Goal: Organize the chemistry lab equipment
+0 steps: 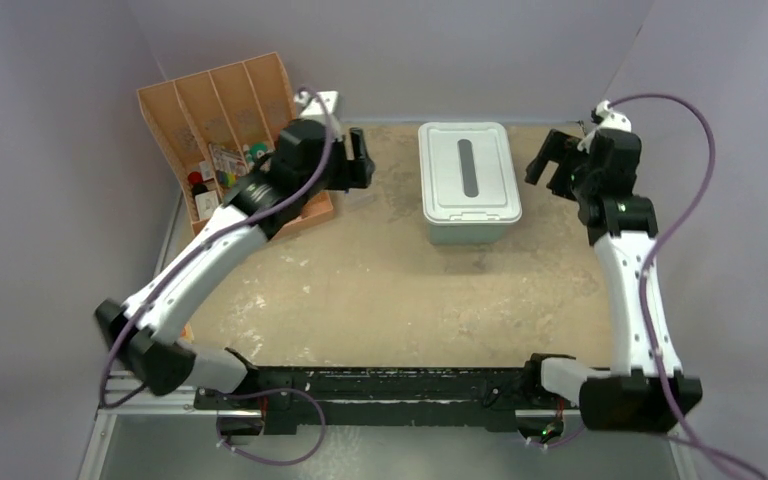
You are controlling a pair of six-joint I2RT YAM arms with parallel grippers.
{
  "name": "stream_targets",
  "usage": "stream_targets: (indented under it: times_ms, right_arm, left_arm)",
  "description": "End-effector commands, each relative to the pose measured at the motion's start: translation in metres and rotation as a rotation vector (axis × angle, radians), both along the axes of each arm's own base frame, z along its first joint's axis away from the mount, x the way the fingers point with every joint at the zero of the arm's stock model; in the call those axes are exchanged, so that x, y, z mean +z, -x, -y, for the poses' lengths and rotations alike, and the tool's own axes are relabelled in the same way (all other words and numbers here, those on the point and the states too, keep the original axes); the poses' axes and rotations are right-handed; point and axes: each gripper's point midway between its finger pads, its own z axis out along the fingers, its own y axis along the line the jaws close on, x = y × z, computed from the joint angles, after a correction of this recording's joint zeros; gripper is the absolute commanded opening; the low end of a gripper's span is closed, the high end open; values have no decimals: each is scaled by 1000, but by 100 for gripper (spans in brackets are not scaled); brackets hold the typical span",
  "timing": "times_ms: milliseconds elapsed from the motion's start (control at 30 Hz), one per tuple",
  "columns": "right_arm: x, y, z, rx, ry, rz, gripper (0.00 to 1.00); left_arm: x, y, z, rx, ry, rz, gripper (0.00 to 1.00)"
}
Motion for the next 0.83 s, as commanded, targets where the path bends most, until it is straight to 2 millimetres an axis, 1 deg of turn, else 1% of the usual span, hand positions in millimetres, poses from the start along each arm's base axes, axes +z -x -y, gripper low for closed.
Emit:
stream_targets:
  times_ms: [0, 33, 100, 167, 200, 267, 333, 433, 567, 667, 800]
  right_arm:
    - [-6, 63, 9, -75, 21, -36, 99]
    - [1, 76, 9, -81, 26, -18, 99]
    - [6, 98, 14, -110, 45, -6, 99]
    - [16, 116, 19, -140, 60, 23, 99]
    - [22, 124, 20, -152, 64, 41, 99]
    - [35, 137, 22, -170, 67, 84, 99]
    - [48, 147, 24, -189, 65, 117, 99]
    - [63, 159, 25, -197, 67, 147, 99]
    - [79, 171, 26, -198, 85, 178, 99]
    - [83, 178, 26, -195, 91, 178, 99]
    - [80, 182, 24, -187, 91, 171, 99]
  left_arm:
    - [14, 40, -73, 156, -105, 70, 72]
    - [18, 49, -87, 182, -113, 82, 74]
    - [27, 68, -113, 240, -123, 105, 77]
    - [38, 87, -135, 284, -115, 131, 79]
    - [46, 97, -146, 303, -99, 153, 80]
    - [54, 112, -163, 341, -91, 169, 82]
    - [62, 126, -176, 361, -78, 182, 83]
    - [73, 141, -188, 373, -56, 194, 84]
    - [81, 154, -197, 382, -19, 206, 84]
    - [82, 157, -197, 377, -1, 210, 85]
    - [84, 156, -196, 384, 16, 214, 85]
